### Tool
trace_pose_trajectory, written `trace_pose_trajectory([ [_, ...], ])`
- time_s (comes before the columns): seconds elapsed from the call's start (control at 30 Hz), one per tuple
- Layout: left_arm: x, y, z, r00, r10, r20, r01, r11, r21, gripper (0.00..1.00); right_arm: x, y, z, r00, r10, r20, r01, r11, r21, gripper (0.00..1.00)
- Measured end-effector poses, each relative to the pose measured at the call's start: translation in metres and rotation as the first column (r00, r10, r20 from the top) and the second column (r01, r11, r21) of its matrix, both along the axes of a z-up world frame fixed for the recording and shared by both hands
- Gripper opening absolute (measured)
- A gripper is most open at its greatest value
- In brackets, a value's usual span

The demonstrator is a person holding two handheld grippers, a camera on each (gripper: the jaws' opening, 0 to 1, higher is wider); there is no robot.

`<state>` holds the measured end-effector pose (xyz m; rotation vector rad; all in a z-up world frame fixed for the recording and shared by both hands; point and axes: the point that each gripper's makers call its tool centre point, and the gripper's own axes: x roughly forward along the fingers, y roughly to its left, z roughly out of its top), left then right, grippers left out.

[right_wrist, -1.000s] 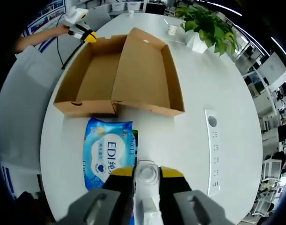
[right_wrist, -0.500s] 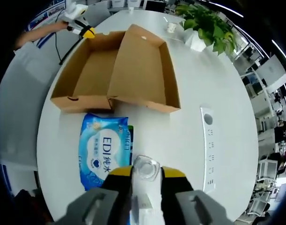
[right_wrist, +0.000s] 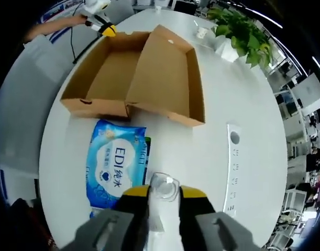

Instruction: Operate the shoe box by opening the lid, removing the specified soft item, and placing it in the target area until the item is outside and the box remains undamaged.

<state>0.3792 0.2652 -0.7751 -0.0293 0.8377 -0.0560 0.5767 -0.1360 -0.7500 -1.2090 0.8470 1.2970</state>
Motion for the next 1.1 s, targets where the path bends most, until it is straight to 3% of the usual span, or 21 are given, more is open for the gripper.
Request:
trace_pose_trajectory([
  [0.3,0.0,0.001,-0.001,1.0,0.003,-0.002,-0.003,1.0,-0.005,0.03,0.002,-0.001,0.001,0.999,0.037,0.02,-0.037,0.999,-0.019,0.22],
  [0.5,0.001,0.002,-0.001,1.0,0.003,-0.002,-0.003,1.0,-0.004,0.02,-0.003,0.004,0.009,0.999,0.039,0.017,-0.04,0.999,0.03,0.28],
  [0.7,0.0,0.001,-0.001,1.0,0.008,-0.002,-0.008,1.0,-0.009,0.02,-0.001,0.016,0.015,0.999,-0.039,0.014,0.038,0.995,0.092,0.35],
  [0.83,0.0,0.001,-0.001,1.0,0.017,-0.008,-0.017,1.0,-0.022,0.02,-0.005,0.034,0.02,0.997,-0.074,-0.016,0.076,0.982,0.172,0.22],
  [0.93,-0.001,0.0,0.0,1.0,0.018,-0.01,-0.018,1.0,-0.024,0.02,-0.001,0.039,0.02,0.995,-0.1,-0.005,0.099,0.979,0.18,0.34],
  [1.1,-0.001,0.001,-0.001,1.0,0.028,-0.012,-0.028,0.999,-0.039,0.02,0.002,0.058,0.021,0.98,-0.195,-0.049,0.201,0.947,0.25,0.33],
])
